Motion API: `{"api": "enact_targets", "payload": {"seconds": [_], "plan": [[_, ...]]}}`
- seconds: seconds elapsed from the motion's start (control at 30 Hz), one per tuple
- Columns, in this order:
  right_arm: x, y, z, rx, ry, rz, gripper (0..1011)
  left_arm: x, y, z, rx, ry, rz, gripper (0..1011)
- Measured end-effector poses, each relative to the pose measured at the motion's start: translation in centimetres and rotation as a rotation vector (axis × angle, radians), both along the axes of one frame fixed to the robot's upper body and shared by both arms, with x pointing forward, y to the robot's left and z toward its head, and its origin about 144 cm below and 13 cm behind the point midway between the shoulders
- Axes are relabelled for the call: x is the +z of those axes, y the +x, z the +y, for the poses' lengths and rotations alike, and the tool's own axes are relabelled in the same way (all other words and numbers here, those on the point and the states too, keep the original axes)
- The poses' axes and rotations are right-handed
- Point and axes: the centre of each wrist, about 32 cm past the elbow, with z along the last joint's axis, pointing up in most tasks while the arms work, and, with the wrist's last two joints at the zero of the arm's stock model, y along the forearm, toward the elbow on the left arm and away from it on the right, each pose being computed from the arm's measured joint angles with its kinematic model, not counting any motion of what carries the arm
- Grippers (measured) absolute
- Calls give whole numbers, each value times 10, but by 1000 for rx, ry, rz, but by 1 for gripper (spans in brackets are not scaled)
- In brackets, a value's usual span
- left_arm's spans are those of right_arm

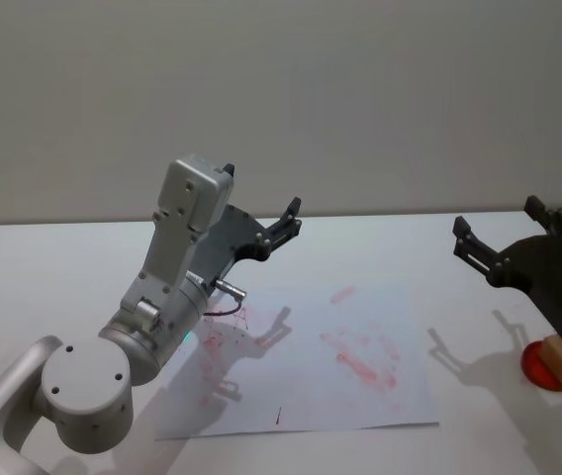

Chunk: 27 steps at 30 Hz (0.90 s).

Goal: Use the one hand to pick up the stamp and affix it onto the A4 paper.

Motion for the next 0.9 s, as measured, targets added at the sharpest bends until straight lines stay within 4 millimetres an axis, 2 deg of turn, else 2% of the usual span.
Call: {"api": "enact_targets", "payload": {"seconds": [0.43,0.9], "plan": [[0,0,-1,-1,-2,1,1001,0,0,0,0,0,0,1001],[-4,-15,-24,-55,-52,85,1001,0,0,0,0,0,0,1001]]}}
